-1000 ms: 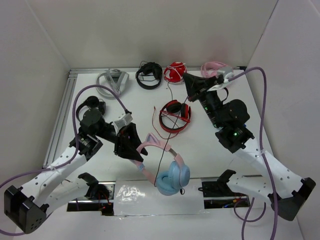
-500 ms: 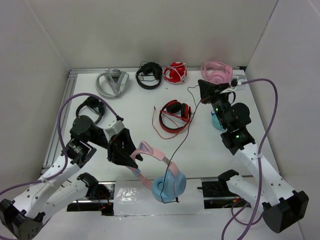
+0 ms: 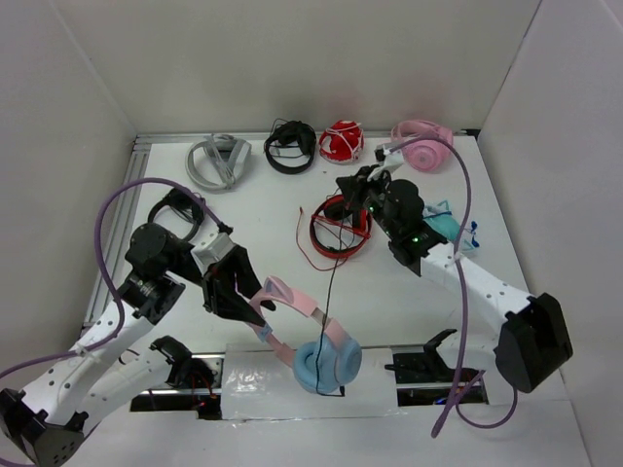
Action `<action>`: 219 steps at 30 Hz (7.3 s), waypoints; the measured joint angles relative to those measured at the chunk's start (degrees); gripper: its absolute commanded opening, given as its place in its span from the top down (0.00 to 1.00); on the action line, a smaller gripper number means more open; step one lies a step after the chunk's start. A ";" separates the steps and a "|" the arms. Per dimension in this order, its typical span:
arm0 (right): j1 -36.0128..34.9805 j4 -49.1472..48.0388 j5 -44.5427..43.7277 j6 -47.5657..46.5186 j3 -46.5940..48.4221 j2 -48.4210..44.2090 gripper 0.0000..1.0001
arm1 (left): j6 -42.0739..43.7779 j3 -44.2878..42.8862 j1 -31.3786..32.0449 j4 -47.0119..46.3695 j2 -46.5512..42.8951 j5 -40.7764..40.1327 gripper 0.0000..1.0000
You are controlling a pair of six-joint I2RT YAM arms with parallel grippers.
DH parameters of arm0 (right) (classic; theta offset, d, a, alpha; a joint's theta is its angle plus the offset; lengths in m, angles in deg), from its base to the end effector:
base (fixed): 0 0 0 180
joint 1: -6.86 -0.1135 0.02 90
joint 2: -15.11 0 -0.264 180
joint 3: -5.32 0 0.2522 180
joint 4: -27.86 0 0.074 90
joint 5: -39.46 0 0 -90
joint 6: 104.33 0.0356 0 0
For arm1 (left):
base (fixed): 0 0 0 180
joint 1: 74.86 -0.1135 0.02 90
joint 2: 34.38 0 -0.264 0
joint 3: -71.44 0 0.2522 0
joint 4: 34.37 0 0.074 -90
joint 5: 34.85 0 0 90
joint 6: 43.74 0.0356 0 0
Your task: Wrap the headphones
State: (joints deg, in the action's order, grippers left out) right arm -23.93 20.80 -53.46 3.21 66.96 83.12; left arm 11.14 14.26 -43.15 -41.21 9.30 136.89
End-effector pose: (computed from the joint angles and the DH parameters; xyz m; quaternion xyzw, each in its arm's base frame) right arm 0.2426 0.1425 0.3316 -0.0631 0.7000 0.2748 0.6561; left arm 0.1078 -0.1080 0.3822 0.5240 0.4477 -0.6538 0.3123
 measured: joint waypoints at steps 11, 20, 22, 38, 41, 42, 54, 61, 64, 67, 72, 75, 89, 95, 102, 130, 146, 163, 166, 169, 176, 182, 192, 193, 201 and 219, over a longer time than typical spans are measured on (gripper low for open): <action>-9.57 -0.09 2.14 0.07 0.07 8.35 1.00 | -3.17 -1.51 0.11 -3.06 0.48 -2.14 1.00; -15.32 -3.37 3.80 1.42 -5.92 8.55 1.00 | -4.33 -6.29 0.17 -1.90 -0.46 -13.46 1.00; -16.37 -4.37 4.17 1.53 -7.74 7.85 1.00 | -4.22 -7.80 0.24 0.07 -0.85 -18.29 1.00; -24.65 -9.18 1.81 4.87 -24.22 -7.98 1.00 | -4.26 -12.63 0.26 11.87 -5.07 -64.35 1.00; -27.67 -7.19 -1.22 5.60 -26.10 -12.57 1.00 | -4.00 -12.61 0.26 12.85 -4.17 -71.67 1.00; -29.16 -5.99 -2.80 5.86 -26.36 -14.29 1.00 | -3.80 -12.63 0.26 13.11 -3.52 -74.77 1.00; -45.00 15.98 -27.41 8.81 -22.16 -22.60 1.00 | 3.85 -12.94 0.26 12.98 6.69 -99.71 1.00; -54.40 25.62 -40.00 12.46 -15.32 -18.95 1.00 | 3.72 -12.94 -1.77 13.55 12.61 -101.81 1.00; -56.46 29.53 -44.26 13.07 -12.92 -19.10 1.00 | 4.39 -12.94 -2.08 13.46 14.10 -101.61 1.00; -56.96 31.71 -47.69 12.70 -11.50 -20.02 1.00 | 6.45 -12.83 -2.51 13.64 14.21 -99.32 1.00; -57.00 34.45 -54.88 7.19 -8.37 -20.26 1.00 | 10.27 -12.81 -3.43 16.13 12.90 -92.39 1.00; -54.51 33.77 -56.41 1.16 -6.19 -20.39 1.00 | 11.91 -12.41 -3.85 19.41 11.89 -88.17 1.00; -37.38 28.28 -40.92 -30.18 2.86 -16.55 1.00 | 15.91 -1.42 -4.04 28.61 2.89 -59.67 1.00; -29.70 28.87 -30.32 -35.19 3.98 -14.12 1.00 | 17.38 3.06 -4.04 25.81 -0.74 -49.46 1.00; -21.35 29.22 -17.05 -36.30 4.00 -14.34 1.00 | 18.91 3.80 -4.52 22.82 -2.19 -42.60 1.00; -7.28 30.53 18.25 -35.39 1.60 -21.75 0.87 | 18.38 -4.31 -5.22 21.03 1.49 -22.62 1.00; -5.68 28.59 34.60 -37.79 4.28 -23.15 0.65 | 8.96 -11.06 -4.24 19.17 2.51 -6.19 1.00; -8.83 13.22 47.60 -30.51 4.17 -8.90 0.59 | -11.41 -9.66 -4.24 -0.24 3.13 -3.96 1.00; -10.19 12.46 47.71 -29.51 4.17 -7.13 0.58 | -14.23 -9.66 -4.24 -2.12 3.13 -5.25 1.00; -10.73 9.79 47.76 -28.22 3.91 -6.45 0.58 | -18.03 -9.66 -4.24 -4.20 3.15 -8.26 1.00; -10.88 0.04 47.76 -23.91 0.07 -4.63 0.58 | -25.24 -10.21 -4.24 -7.43 4.90 -14.53 1.00; -10.99 -5.42 47.52 -20.46 -0.39 -1.09 0.58 | -29.31 -11.02 -4.24 -10.14 5.70 -20.59 1.00; -11.10 -10.34 45.42 -15.93 -2.16 3.54 0.59 | -29.18 -17.70 -4.24 -9.70 5.44 -28.65 1.00; -11.10 -10.67 45.20 -15.56 -2.34 4.22 0.60 | -29.00 -18.49 -4.24 -8.92 5.40 -29.35 1.00; -11.34 -11.93 46.90 -13.35 -0.52 13.18 0.84 | -28.04 -21.22 -4.24 -8.00 5.31 -32.30 1.00; -20.26 -18.93 37.09 -0.59 -10.19 14.84 1.00 | -25.70 -9.70 -4.20 -7.98 3.02 -61.33 1.00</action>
State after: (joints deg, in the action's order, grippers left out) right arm -44.19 1.88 -16.36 2.62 56.77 97.96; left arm -14.56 4.56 -47.35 -49.18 12.32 75.56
